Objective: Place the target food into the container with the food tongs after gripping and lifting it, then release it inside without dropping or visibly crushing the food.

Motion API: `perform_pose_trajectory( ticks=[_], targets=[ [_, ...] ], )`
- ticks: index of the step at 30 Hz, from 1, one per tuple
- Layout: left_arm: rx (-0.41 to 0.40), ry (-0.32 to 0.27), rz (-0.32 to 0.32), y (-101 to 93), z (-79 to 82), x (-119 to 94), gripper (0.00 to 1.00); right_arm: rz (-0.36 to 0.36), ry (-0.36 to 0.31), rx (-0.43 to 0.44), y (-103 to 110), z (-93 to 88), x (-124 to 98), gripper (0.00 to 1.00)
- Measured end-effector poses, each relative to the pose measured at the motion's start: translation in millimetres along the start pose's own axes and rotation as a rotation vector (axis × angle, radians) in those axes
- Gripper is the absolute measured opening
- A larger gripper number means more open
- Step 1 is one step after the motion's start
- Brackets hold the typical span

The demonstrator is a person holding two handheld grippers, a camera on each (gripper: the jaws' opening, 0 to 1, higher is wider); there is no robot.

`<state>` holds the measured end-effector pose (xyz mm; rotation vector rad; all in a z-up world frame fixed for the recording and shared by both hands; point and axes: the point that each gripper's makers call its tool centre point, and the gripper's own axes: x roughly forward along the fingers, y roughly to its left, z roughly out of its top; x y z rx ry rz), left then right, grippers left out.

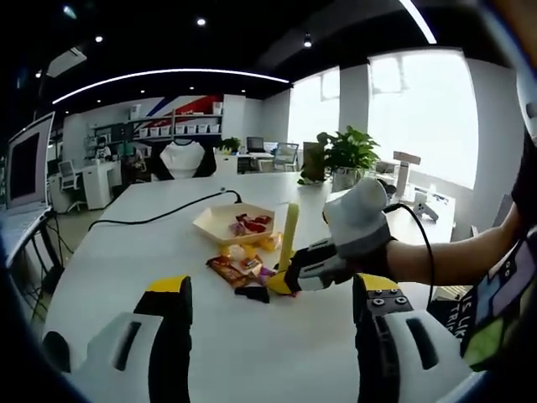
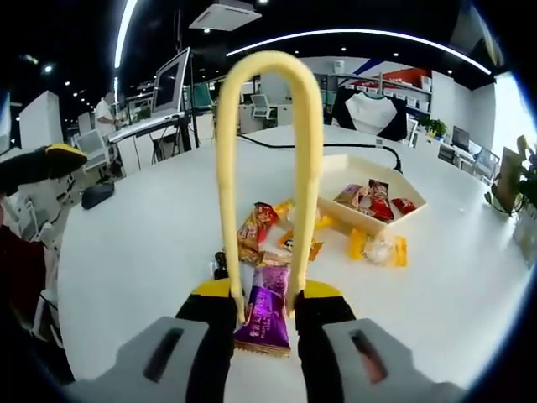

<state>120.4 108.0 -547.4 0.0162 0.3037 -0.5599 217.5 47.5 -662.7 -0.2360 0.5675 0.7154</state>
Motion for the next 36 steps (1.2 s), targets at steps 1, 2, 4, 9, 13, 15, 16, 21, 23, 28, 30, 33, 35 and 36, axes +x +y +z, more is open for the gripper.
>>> perform_pose_trajectory(
  ticks=[1, 2, 4, 9, 13, 15, 16, 21, 23, 28, 30, 33, 35, 36],
  targets=[
    [0.000, 0.000, -0.001, 0.1, -0.6, 0.6, 0.83, -0.009, -0.019, 0.011, -0.6, 1.5, -0.7, 0.24],
    [0.000, 0.004, -0.002, 0.3, -1.8, 1.4, 0.83, -0.008, -0.022, 0.028, -0.4, 2.0, -1.2, 0.24],
    [0.001, 0.019, -0.003, 0.4, -5.7, 2.9, 0.83, -0.007, -0.027, 0.058, -1.5, 0.7, -1.2, 0.23],
    [-0.004, 0.045, -0.009, -1.8, -12.7, 4.0, 0.83, -0.014, -0.066, 0.002, 2.0, 2.1, -2.0, 0.18],
    [-0.003, 0.056, -0.010, -2.6, -15.7, 3.8, 0.83, -0.009, -0.068, -0.010, 2.4, 2.9, -2.4, 0.18],
    [-0.002, 0.058, -0.011, -3.3, -16.4, 3.4, 0.83, -0.006, -0.063, 0.019, 0.0, 2.2, -5.5, 0.18],
    [-0.002, 0.058, -0.011, -3.3, -16.5, 3.3, 0.83, -0.006, -0.063, 0.019, 0.0, 2.0, -5.8, 0.18],
    [-0.012, 0.055, 0.000, -1.1, -16.7, 3.3, 0.83, -0.014, -0.082, 0.056, -3.1, 6.0, -13.6, 0.18],
    [-0.014, 0.056, 0.001, -0.9, -16.8, 3.5, 0.83, -0.016, -0.084, 0.053, -4.1, 7.4, -14.6, 0.18],
    [-0.011, 0.059, -0.007, -2.6, -17.1, 4.5, 0.83, -0.037, -0.107, 0.072, -14.0, 18.2, -23.7, 0.18],
    [-0.010, 0.061, -0.008, -2.9, -17.3, 4.9, 0.83, -0.047, -0.116, 0.074, -17.9, 22.4, -26.6, 0.18],
    [-0.011, 0.059, -0.010, -3.4, -16.7, 5.4, 0.83, -0.058, -0.132, 0.075, -25.2, 30.9, -32.1, 0.18],
    [-0.010, 0.057, -0.011, -3.7, -16.0, 5.6, 0.83, -0.071, -0.141, 0.078, -29.4, 33.8, -34.1, 0.18],
    [-0.009, 0.057, -0.012, -3.9, -15.8, 5.5, 0.83, -0.074, -0.139, 0.077, -31.1, 34.7, -34.9, 0.18]
  ],
)
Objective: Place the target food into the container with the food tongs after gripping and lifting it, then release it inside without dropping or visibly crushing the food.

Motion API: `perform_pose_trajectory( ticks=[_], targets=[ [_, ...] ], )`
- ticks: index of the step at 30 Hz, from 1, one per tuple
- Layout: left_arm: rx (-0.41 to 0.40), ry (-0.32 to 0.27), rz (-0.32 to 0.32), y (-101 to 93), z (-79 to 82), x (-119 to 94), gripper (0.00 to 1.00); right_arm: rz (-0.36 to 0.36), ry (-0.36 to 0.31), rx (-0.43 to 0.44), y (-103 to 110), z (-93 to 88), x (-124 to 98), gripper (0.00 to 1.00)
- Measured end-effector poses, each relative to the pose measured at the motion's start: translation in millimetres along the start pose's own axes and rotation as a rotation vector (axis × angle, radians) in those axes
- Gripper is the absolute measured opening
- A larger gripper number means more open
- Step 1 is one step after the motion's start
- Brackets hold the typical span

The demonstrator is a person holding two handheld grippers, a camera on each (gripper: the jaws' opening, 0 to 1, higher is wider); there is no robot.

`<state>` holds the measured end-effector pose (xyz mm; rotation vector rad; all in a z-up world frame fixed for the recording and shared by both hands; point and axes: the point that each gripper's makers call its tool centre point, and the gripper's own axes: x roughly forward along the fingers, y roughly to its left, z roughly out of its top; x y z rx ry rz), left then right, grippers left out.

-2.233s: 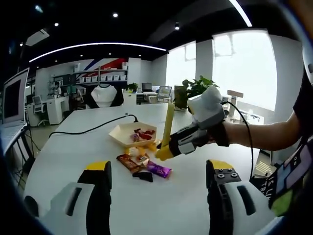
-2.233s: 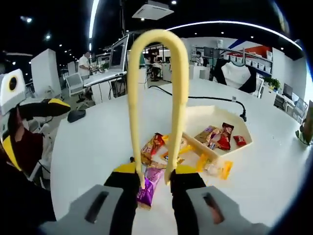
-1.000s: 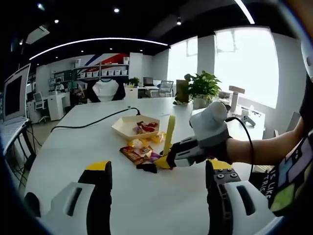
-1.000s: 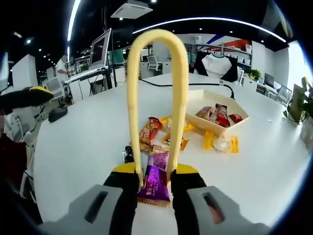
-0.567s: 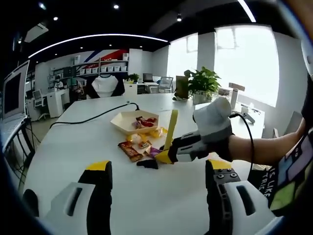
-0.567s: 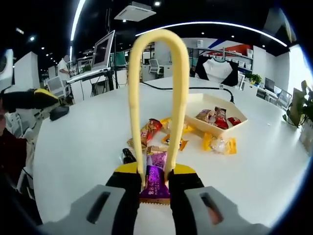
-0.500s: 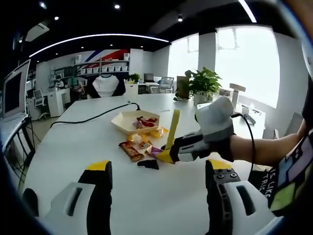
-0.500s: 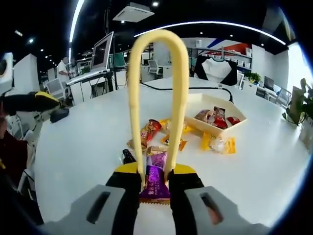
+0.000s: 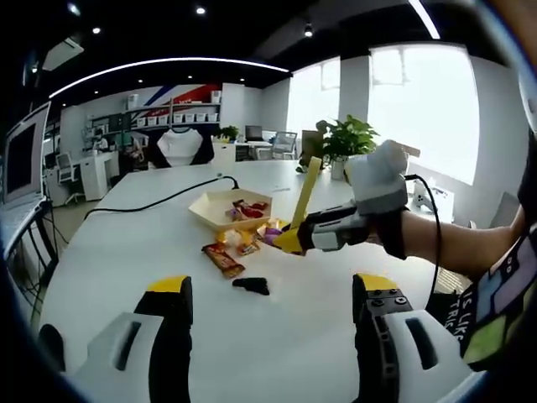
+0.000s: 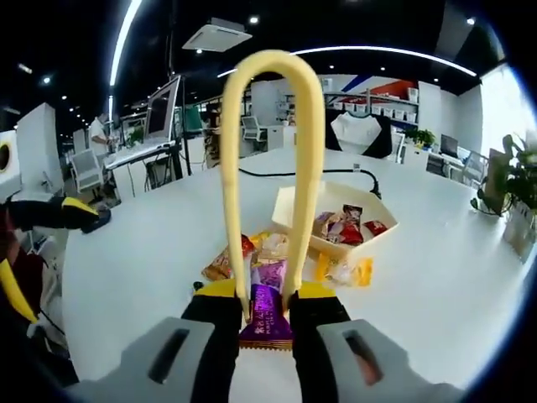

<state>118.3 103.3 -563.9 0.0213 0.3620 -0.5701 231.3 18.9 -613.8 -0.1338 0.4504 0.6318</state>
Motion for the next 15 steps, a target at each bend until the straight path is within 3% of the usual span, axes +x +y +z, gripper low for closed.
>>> perform_pose_trajectory(
  ticks=[7, 15],
  targets=[
    [0.008, -0.003, -0.014, -2.6, 2.5, -0.7, 0.83, -0.016, -0.010, 0.006, -20.6, 14.7, 2.2, 0.18],
    [0.005, -0.006, -0.014, -3.8, 3.8, -0.1, 0.83, -0.043, -0.025, -0.071, -45.2, 41.2, 10.4, 0.18]
  ],
)
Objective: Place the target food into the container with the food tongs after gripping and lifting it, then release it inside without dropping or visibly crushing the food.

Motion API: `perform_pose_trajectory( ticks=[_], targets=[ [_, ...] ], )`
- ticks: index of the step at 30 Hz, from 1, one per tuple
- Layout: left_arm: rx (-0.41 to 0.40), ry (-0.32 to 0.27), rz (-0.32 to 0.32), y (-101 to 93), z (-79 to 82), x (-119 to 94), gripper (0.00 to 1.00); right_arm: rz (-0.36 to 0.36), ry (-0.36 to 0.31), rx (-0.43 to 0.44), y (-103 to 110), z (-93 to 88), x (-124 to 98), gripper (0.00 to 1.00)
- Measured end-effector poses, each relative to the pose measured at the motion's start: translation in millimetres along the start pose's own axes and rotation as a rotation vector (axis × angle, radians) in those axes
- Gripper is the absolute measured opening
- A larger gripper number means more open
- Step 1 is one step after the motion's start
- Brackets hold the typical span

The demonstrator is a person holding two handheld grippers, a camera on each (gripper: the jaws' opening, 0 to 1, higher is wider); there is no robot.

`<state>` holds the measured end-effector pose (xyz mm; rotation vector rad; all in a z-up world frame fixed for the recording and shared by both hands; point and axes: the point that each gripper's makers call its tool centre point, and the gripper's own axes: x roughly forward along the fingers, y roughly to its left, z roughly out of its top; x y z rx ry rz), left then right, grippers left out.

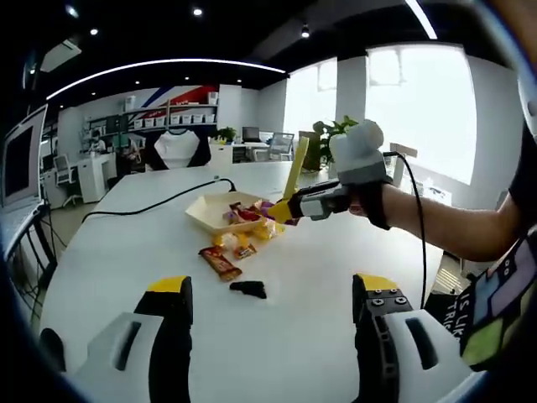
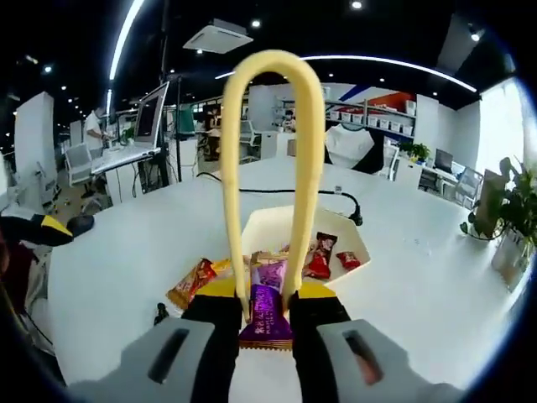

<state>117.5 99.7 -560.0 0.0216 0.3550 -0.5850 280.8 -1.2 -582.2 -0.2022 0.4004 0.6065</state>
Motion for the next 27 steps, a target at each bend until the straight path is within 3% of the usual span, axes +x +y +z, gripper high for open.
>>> perform_pose_trajectory(
  ticks=[4, 7, 22, 27],
  targets=[
    [0.005, 0.005, 0.002, -0.5, -0.3, -0.1, 0.83, -0.001, 0.005, -0.024, -8.2, 6.1, 7.1, 0.19],
    [0.009, 0.000, 0.008, 0.7, 1.4, -1.3, 0.83, 0.027, -0.034, 0.047, -12.9, 16.1, 12.5, 0.19],
    [0.010, 0.012, -0.004, -1.3, 2.3, 2.1, 0.82, -0.053, 0.023, -0.051, -75.7, 38.0, 63.6, 0.19],
    [0.012, 0.012, 0.001, 0.1, 3.5, 2.1, 0.83, -0.061, -0.009, -0.129, -90.7, 45.6, 83.4, 0.19]
  ],
)
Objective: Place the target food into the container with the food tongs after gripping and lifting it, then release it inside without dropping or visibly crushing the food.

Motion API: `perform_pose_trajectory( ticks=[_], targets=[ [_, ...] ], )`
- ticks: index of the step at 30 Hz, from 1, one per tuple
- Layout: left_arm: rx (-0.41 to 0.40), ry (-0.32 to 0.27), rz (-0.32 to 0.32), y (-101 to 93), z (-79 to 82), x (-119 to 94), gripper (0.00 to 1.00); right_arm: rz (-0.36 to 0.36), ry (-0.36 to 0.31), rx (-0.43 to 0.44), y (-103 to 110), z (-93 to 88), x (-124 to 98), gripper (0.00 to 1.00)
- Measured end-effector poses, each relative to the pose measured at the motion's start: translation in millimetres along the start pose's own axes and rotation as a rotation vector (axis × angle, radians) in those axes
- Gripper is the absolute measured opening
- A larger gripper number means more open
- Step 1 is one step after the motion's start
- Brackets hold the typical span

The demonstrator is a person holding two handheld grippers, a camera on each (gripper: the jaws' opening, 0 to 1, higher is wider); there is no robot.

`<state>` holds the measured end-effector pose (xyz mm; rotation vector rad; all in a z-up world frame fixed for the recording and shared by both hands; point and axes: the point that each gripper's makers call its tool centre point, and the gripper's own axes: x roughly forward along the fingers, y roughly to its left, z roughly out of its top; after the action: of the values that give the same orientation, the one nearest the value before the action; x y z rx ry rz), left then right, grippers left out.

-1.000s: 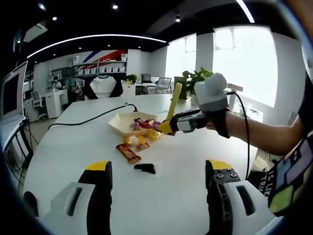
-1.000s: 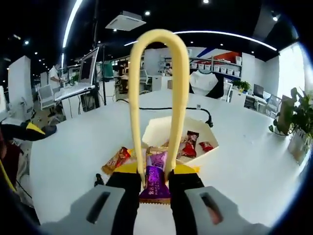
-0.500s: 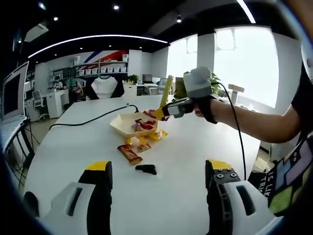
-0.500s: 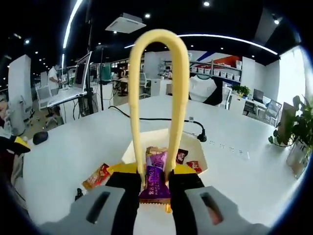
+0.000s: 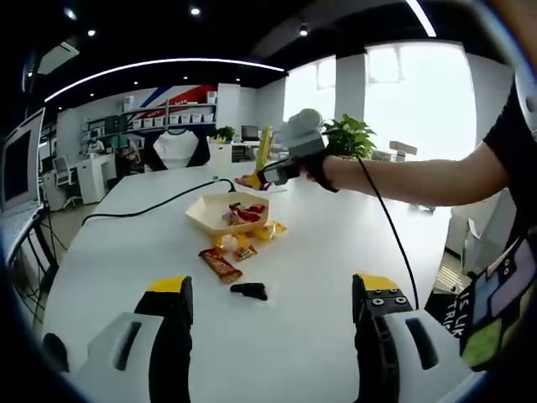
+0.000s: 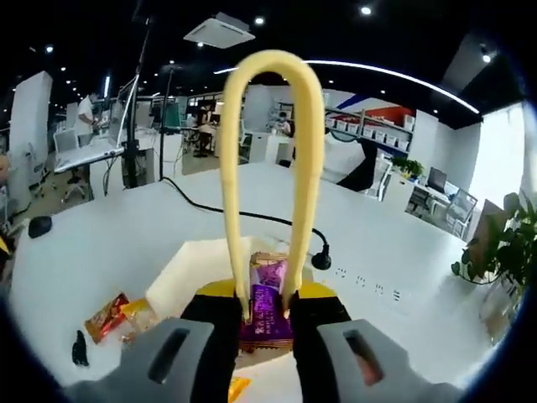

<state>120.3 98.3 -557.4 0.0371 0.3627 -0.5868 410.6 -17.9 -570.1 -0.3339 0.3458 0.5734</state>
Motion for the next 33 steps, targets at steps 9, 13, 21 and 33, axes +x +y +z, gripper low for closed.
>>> perform_pose_trajectory(
  ticks=[9, 13, 21, 33],
  targets=[
    [0.002, -0.001, 0.002, 0.4, 1.0, -1.7, 0.82, 0.045, 0.023, 0.059, -1.8, -4.1, 25.3, 0.19],
    [-0.002, -0.004, 0.003, 0.5, 0.6, -3.1, 0.82, 0.019, 0.058, 0.039, -7.6, -14.1, 27.2, 0.19],
    [0.000, 0.011, -0.007, -2.3, -1.5, -1.4, 0.82, -0.030, 0.055, 0.005, -20.4, -13.0, 23.5, 0.22],
    [0.008, 0.002, -0.020, -9.1, 3.8, 2.3, 0.82, 0.002, 0.032, 0.058, -7.8, 0.4, 15.4, 0.24]
  ],
)
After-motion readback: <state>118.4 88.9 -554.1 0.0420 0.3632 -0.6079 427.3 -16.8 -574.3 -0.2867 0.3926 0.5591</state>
